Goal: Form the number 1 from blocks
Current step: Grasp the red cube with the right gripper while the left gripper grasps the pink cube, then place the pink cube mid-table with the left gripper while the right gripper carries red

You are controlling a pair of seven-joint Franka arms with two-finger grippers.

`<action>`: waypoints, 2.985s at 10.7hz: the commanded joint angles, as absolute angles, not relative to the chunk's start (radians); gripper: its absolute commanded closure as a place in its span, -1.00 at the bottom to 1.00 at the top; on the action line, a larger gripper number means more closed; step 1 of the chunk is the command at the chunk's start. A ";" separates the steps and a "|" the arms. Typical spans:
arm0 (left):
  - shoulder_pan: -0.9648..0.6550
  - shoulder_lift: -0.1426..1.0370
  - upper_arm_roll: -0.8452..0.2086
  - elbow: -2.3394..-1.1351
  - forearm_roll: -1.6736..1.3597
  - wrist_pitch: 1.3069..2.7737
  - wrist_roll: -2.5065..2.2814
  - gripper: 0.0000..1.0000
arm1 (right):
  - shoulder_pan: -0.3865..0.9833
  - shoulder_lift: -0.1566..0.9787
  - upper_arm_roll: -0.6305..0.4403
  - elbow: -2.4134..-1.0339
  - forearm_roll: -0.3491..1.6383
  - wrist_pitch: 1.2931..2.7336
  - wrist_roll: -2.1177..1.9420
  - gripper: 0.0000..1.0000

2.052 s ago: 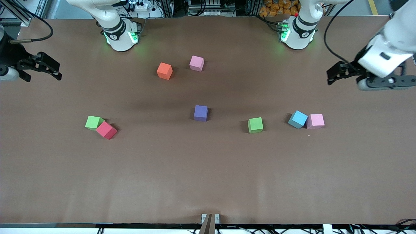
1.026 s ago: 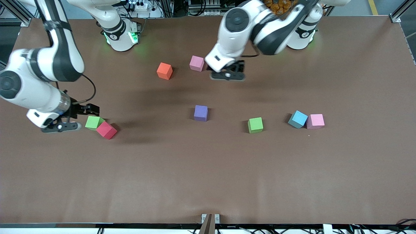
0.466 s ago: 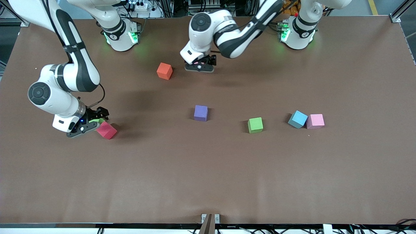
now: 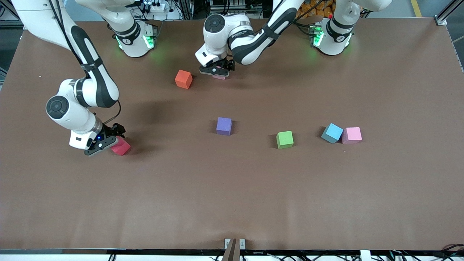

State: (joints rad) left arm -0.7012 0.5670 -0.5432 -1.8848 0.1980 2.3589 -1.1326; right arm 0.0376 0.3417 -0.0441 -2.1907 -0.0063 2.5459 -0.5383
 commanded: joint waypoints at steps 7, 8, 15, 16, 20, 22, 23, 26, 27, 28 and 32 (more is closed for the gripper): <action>-0.752 0.657 -0.541 -1.867 0.274 2.424 -1.172 -0.41 | 0.018 0.403 -0.032 -2.197 -0.006 2.661 -0.560 -0.69; -0.749 0.654 -0.540 -1.873 0.279 2.422 -1.177 0.36 | 0.018 0.403 -0.032 -2.197 -0.005 2.661 -0.557 0.39; -0.713 0.552 -0.548 -1.988 0.270 2.342 -1.451 1.00 | 0.093 0.313 -0.025 -2.197 0.009 2.531 -0.363 1.00; -0.713 0.546 -0.555 -2.000 0.270 2.342 -1.459 1.00 | 0.132 0.290 -0.025 -2.197 0.009 2.505 -0.282 1.00; -0.712 0.543 -0.584 -2.029 0.270 2.345 -1.476 1.00 | 0.308 0.247 -0.017 -2.189 0.009 2.485 0.067 1.00; -0.710 0.541 -0.589 -2.052 0.282 2.358 -1.474 1.00 | 0.398 0.233 -0.017 -2.187 0.009 2.484 0.238 1.00; -0.706 0.540 -0.589 -2.069 0.284 2.373 -1.465 1.00 | 0.449 0.229 -0.017 -2.187 0.009 2.484 0.330 1.00; -0.697 0.538 -0.591 -2.092 0.307 2.408 -1.460 0.51 | 0.572 0.229 -0.017 -2.181 0.009 2.473 0.538 1.00; -0.689 0.535 -0.594 -2.092 0.307 2.408 -1.457 -0.98 | 0.577 0.229 -0.017 -2.178 0.009 2.456 0.546 1.00; -0.687 0.522 -0.598 -2.092 0.307 2.408 -1.459 -1.00 | 0.577 0.229 -0.017 -2.177 0.009 2.453 0.548 1.00; -0.632 0.411 -0.638 -2.114 0.293 2.389 -1.477 -1.00 | 0.584 0.232 -0.017 -2.175 0.009 2.456 0.569 1.00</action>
